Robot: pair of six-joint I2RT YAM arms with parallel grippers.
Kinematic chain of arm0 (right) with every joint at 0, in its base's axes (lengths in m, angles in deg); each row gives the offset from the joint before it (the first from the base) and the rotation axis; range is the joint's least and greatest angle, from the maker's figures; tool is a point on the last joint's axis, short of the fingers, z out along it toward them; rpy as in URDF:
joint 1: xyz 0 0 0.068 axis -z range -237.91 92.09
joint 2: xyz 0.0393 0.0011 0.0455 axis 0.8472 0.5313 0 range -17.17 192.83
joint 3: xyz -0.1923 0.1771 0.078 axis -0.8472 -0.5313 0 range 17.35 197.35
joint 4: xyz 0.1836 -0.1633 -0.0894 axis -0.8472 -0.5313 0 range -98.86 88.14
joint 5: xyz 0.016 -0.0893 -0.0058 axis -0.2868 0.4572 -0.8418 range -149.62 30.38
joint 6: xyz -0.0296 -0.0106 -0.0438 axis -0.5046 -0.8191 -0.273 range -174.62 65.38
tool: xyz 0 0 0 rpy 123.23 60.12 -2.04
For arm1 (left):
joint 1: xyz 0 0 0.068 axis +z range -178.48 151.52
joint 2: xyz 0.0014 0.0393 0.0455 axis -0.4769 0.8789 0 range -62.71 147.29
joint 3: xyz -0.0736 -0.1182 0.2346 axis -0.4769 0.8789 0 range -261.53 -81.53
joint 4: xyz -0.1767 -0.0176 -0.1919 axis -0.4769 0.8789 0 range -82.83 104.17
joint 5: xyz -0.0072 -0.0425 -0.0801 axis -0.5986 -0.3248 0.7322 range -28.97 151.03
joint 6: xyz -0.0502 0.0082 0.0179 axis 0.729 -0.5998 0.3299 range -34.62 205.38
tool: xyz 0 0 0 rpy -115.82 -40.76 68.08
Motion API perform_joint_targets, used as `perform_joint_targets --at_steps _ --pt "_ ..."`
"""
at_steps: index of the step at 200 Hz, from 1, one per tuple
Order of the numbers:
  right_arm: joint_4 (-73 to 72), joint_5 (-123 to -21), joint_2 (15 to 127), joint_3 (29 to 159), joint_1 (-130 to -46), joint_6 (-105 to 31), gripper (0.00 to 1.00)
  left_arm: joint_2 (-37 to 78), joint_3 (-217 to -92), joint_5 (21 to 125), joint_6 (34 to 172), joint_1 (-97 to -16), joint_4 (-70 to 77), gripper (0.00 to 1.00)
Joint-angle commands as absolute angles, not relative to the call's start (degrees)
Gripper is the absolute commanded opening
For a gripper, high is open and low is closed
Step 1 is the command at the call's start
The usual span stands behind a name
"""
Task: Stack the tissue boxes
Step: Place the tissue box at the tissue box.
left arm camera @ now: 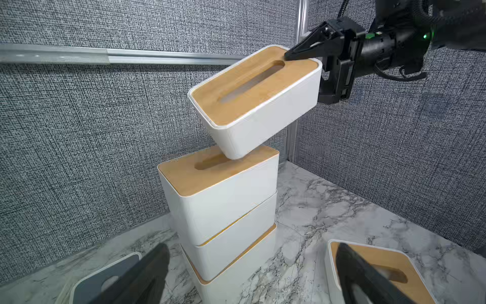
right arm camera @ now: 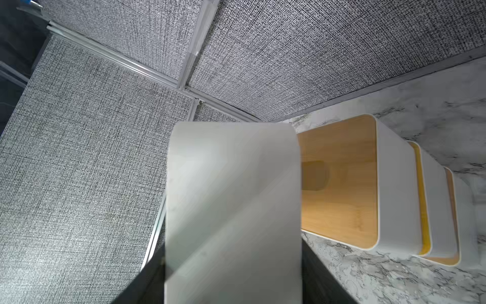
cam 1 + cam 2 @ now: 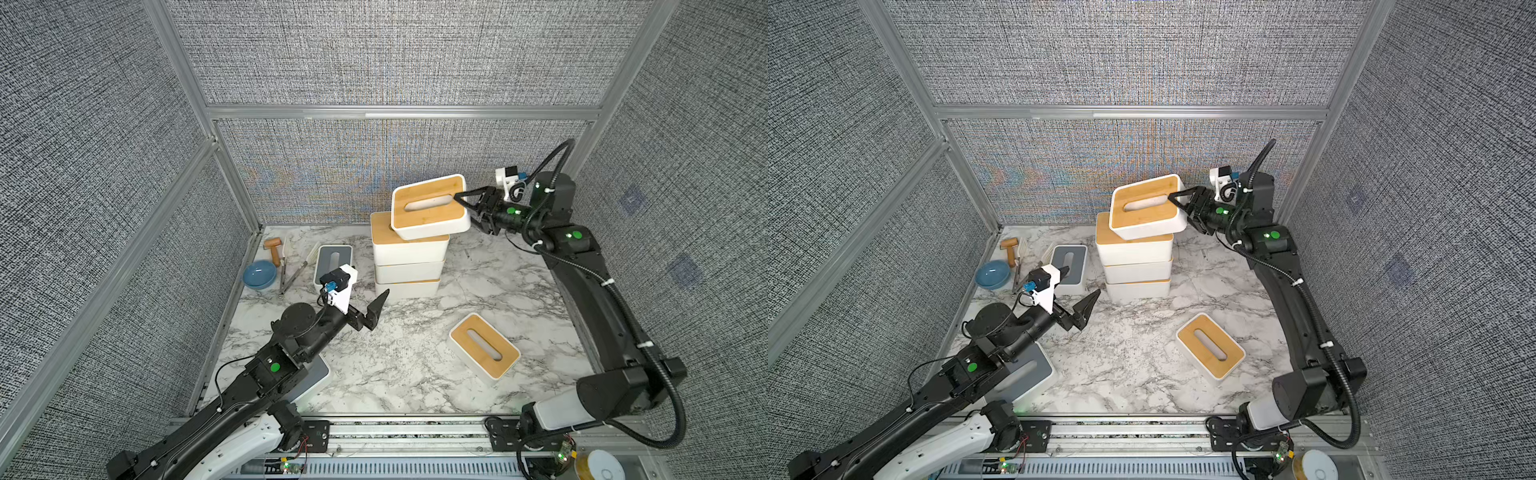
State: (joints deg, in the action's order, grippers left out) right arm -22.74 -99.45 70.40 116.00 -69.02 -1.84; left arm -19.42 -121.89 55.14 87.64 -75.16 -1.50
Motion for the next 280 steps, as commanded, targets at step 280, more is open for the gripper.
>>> perform_joint_targets --at_steps 280 --pt "-18.67 -107.09 83.02 121.2 -69.81 -0.25 0.56 -16.1 -126.29 56.67 87.17 -75.07 -1.07 1.0"
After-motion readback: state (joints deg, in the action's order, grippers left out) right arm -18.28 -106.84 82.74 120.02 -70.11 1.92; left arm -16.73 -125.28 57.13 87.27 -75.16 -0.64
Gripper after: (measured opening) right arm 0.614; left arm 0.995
